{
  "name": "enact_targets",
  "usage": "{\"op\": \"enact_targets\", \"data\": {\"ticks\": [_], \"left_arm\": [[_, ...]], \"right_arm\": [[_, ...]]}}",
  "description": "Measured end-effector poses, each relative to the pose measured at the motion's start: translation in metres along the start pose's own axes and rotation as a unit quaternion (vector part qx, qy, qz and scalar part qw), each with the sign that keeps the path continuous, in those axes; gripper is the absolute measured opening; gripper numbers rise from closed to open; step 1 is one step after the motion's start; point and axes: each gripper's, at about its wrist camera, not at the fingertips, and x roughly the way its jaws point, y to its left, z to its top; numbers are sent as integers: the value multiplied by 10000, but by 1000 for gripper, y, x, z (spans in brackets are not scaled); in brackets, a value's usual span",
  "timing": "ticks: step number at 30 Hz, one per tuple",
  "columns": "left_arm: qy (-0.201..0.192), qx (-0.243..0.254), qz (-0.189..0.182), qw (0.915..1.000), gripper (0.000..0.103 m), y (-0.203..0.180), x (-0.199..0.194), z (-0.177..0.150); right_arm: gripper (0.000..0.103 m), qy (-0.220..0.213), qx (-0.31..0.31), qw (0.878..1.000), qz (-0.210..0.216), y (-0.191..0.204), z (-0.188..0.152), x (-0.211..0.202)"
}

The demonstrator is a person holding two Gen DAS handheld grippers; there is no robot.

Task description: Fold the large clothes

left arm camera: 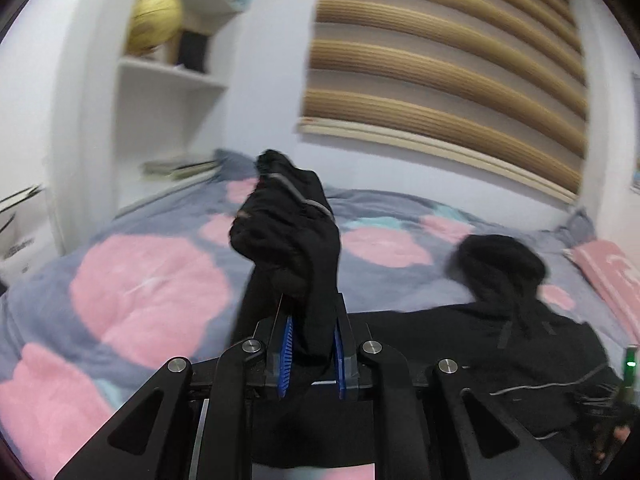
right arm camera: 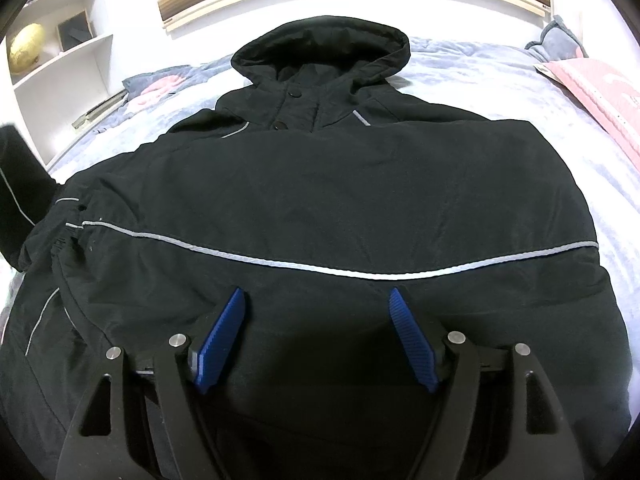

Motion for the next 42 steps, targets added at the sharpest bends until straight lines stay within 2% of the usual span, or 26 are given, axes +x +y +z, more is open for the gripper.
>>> {"op": "enact_targets", "data": {"ticks": [5, 10, 14, 18, 19, 21, 23, 25, 26, 29, 31, 35, 39, 42], "left_arm": [[151, 672, -576, 9960, 16, -77, 4, 1], [450, 923, -1107, 9885, 15, -132, 15, -16], [762, 1455, -1345, 9772, 15, -182, 26, -49], [1246, 1703, -1613, 9641, 15, -208, 45, -86], [1373, 1733, -1649, 9612, 17, -211, 50, -92], [1870, 1756, -1818, 9493, 26, -212, 65, -113], [2092, 1747, -2045, 9402, 41, -213, 69, -123], [2114, 1600, -2323, 9358, 63, -211, 65, -123], [2130, 1512, -2424, 9344, 67, -212, 61, -121], [2193, 1298, -2582, 9319, 69, -208, 50, -117], [2057, 1126, -2722, 9332, 69, -197, 35, -109], [1832, 797, -2954, 9343, 69, -170, 9, -92], [1653, 816, -2542, 9494, 69, -150, -7, -82], [1565, 903, -2365, 9547, 69, -140, -17, -79]], "right_arm": [[78, -28, 33, 10000, 73, -2, 0, 0], [78, -64, 89, 9998, 157, -4, 0, 1], [79, -85, 104, 9997, 196, -6, -2, 0], [79, -99, 103, 9997, 212, -6, -2, -1], [81, -98, 100, 9996, 229, -6, -2, -1], [83, -95, 76, 9996, 248, -4, -2, -1], [84, -86, 48, 9997, 235, -3, -1, -1], [85, -73, 28, 9997, 215, -2, -1, -1], [85, -65, 19, 9998, 178, -1, -1, -1], [87, 47, -91, 9999, -70, 8, 1, -3], [88, 158, -103, 9998, -94, 16, 3, -9], [88, 115, -350, 9975, 599, 51, 6, -31], [88, 300, -526, 9916, 1139, 96, 16, -36], [88, 472, -218, 9874, 1494, 113, 27, -27]]}}
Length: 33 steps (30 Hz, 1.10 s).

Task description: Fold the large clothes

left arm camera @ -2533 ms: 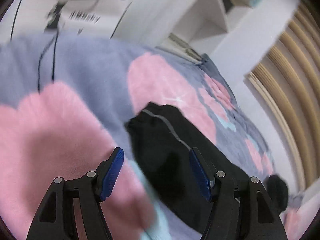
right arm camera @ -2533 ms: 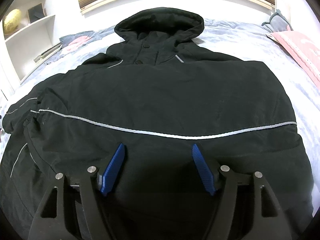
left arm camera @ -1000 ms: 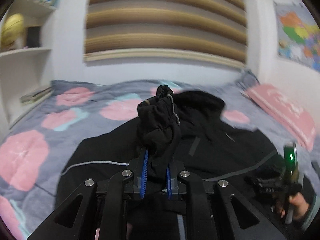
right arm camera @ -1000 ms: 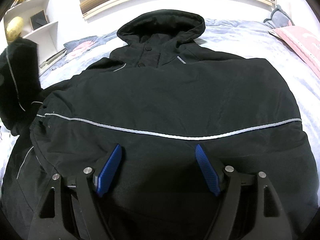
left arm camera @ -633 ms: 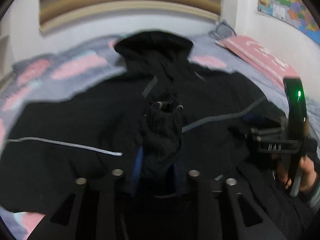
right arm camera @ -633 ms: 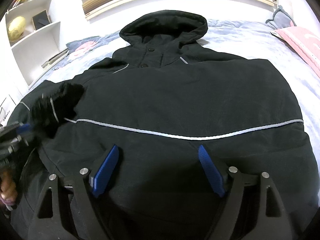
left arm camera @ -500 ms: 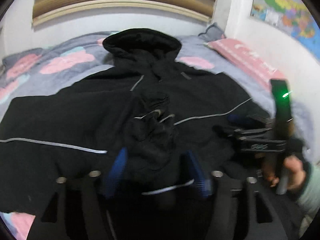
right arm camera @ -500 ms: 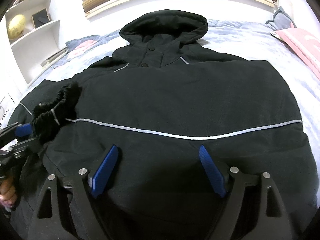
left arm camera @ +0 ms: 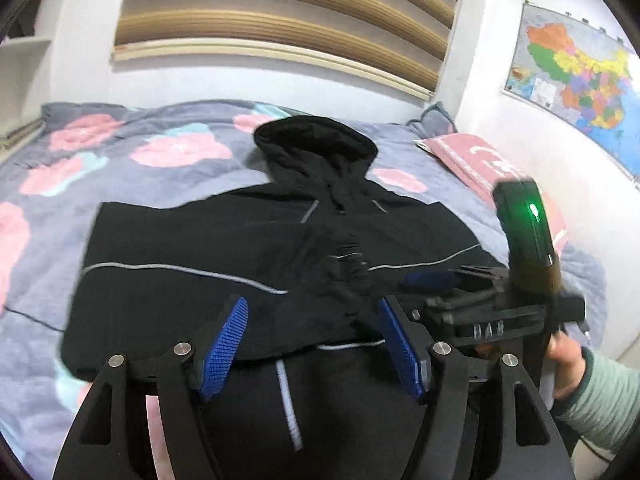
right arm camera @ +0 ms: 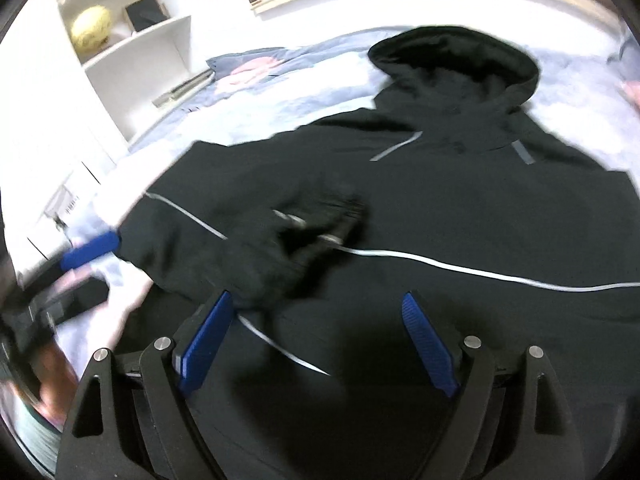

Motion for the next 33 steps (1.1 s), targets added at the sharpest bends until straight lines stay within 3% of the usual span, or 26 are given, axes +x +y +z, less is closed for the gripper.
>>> {"op": "enact_targets", "data": {"ticks": [6, 7, 8, 11, 14, 19, 23, 29, 33], "left_arm": [[42, -24, 297, 9995, 69, 19, -23, -13], [31, -86, 326, 9994, 69, 24, -28, -14], [25, -154, 352, 9993, 69, 29, -30, -15], [50, -349, 449, 9984, 69, 43, -27, -13], [83, -427, 550, 9975, 69, 51, -18, -8], [6, -590, 690, 9959, 69, 57, -9, 10], [-138, -576, 721, 9956, 69, 53, -9, 30], [-15, -566, 486, 9972, 69, 36, 16, 52], [375, -558, 279, 9973, 69, 16, 59, 50]], "right_arm": [[86, 179, 1518, 9849, 819, -19, 14, 34], [79, 190, 1627, 9824, 897, -20, 15, 39], [66, 188, 1628, 9821, 926, -18, 17, 43], [40, 170, 1262, 9896, 666, -7, 24, 48], [33, 76, 959, 9944, 445, 2, 28, 46], [29, -332, 473, 9983, 85, 7, 31, 6], [29, -744, 319, 9965, -186, -11, 37, -46], [29, -1125, 241, 9877, -1057, -67, 37, -121], [29, -955, 385, 9816, -1611, -120, 30, -138]]}}
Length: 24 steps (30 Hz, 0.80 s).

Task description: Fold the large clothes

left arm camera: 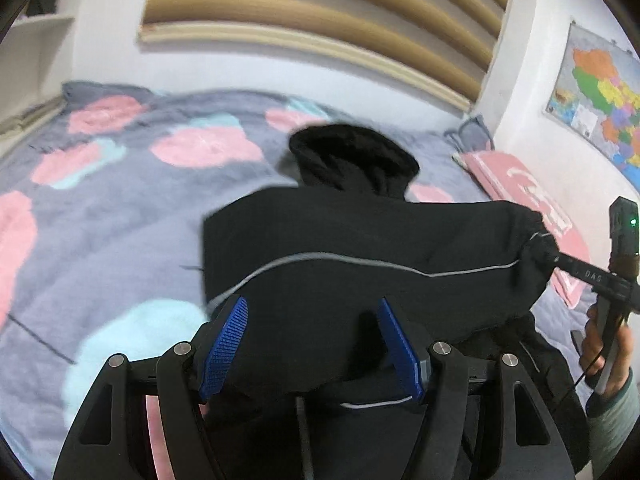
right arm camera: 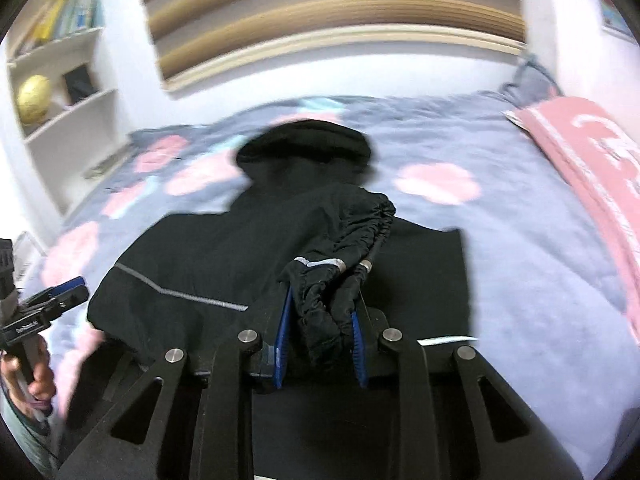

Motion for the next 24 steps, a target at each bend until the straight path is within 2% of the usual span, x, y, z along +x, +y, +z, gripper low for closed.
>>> {"op": "enact_targets", "data": {"ticks": [3, 5, 6, 9, 11, 12, 14, 18, 19, 20, 21, 24], "left_arm": [[579, 2, -25, 9983, 69, -10, 46, -11], [1002, 38, 277, 9946, 69, -12, 77, -25], [1050, 83, 363, 9938, 69, -13, 83, -27], [1025, 438, 629, 9918, 69, -23, 86, -32], [1078, 478, 748, 9902, 69, -24, 81, -29], [1060, 460, 816, 9899, 69, -23, 76, -28], [938, 319, 809, 9918, 69, -20, 58, -23], [472, 148, 603, 9970, 69, -26, 15, -9], [380, 165, 585, 9974, 69, -32, 8, -4], [300, 203, 530, 9979, 69, -40, 4, 2], [280, 226, 503, 9981, 69, -43, 5, 4], [466, 275, 423, 9976, 69, -51, 30, 7]], "right_arm": [[30, 384, 219, 9989, -134, -37, -15, 21], [32, 671, 394, 9968, -166, -57, -30, 42], [32, 840, 503, 9951, -149, -66, -41, 54], [32, 1045, 768, 9915, 6, -87, -68, 72], [34, 1019, 885, 9908, 86, -91, -68, 67], [37, 1034, 960, 9900, 84, -92, -64, 61], [51, 924, 1038, 9903, -8, -91, -56, 37], [55, 253, 587, 9976, -282, -64, -31, -14], [60, 179, 492, 9981, -312, -56, -27, -20], [66, 135, 356, 9988, -295, -45, -22, -23], [68, 140, 264, 9992, -271, -38, -20, -21], [69, 395, -29, 9985, -369, -19, -25, 9]]}}
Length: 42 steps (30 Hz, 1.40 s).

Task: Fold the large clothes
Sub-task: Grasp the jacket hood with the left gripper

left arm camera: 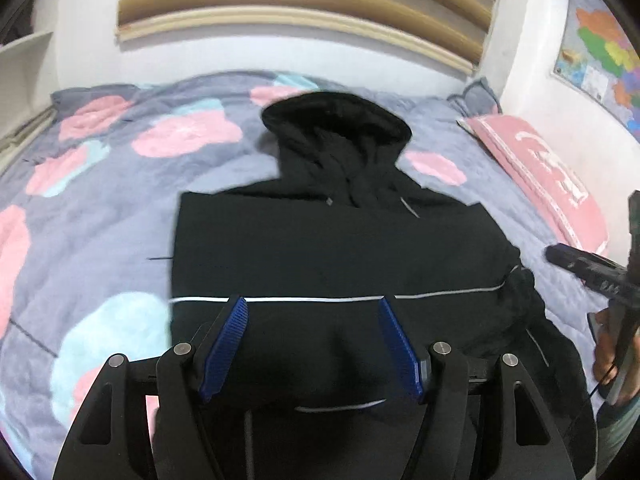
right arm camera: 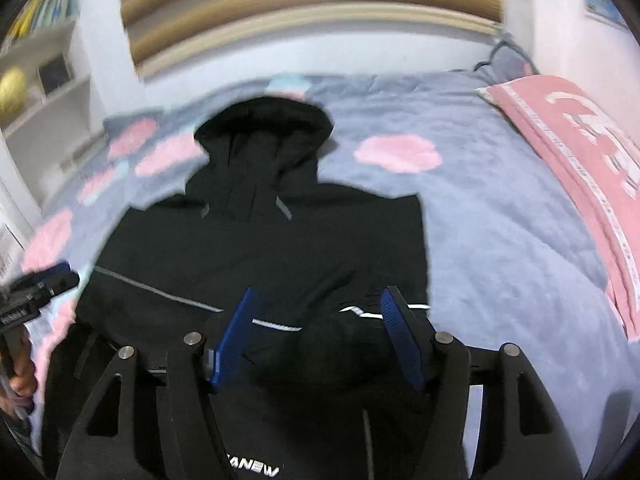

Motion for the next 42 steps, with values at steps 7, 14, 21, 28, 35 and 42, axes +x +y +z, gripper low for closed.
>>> {"op": "enact_targets", "data": {"ticks": [7, 14, 21, 28, 35, 42], "left_arm": [[668, 8, 165, 9976, 69, 11, 85, -27], [900, -325, 62, 9954, 70, 13, 79, -16], [889, -507, -246, 9944, 69, 22, 19, 30], [495, -503, -360, 9969, 70, 26, -47, 114], [78, -460, -330, 9984, 70, 22, -68, 190], [218, -413, -196, 9987, 70, 21, -6, 238]], "right_arm": [[59, 461, -661, 9952, -547, 9, -41, 78], [60, 866, -741, 9920, -547, 9, -32, 79], [60, 1571, -340, 9868, -180, 6, 10, 54], [60, 1168, 47, 9931, -8, 5, 97, -13], [60, 712, 185, 9972, 99, 9, 172, -36], [60, 865, 429, 9950, 267, 2, 213, 23]]}}
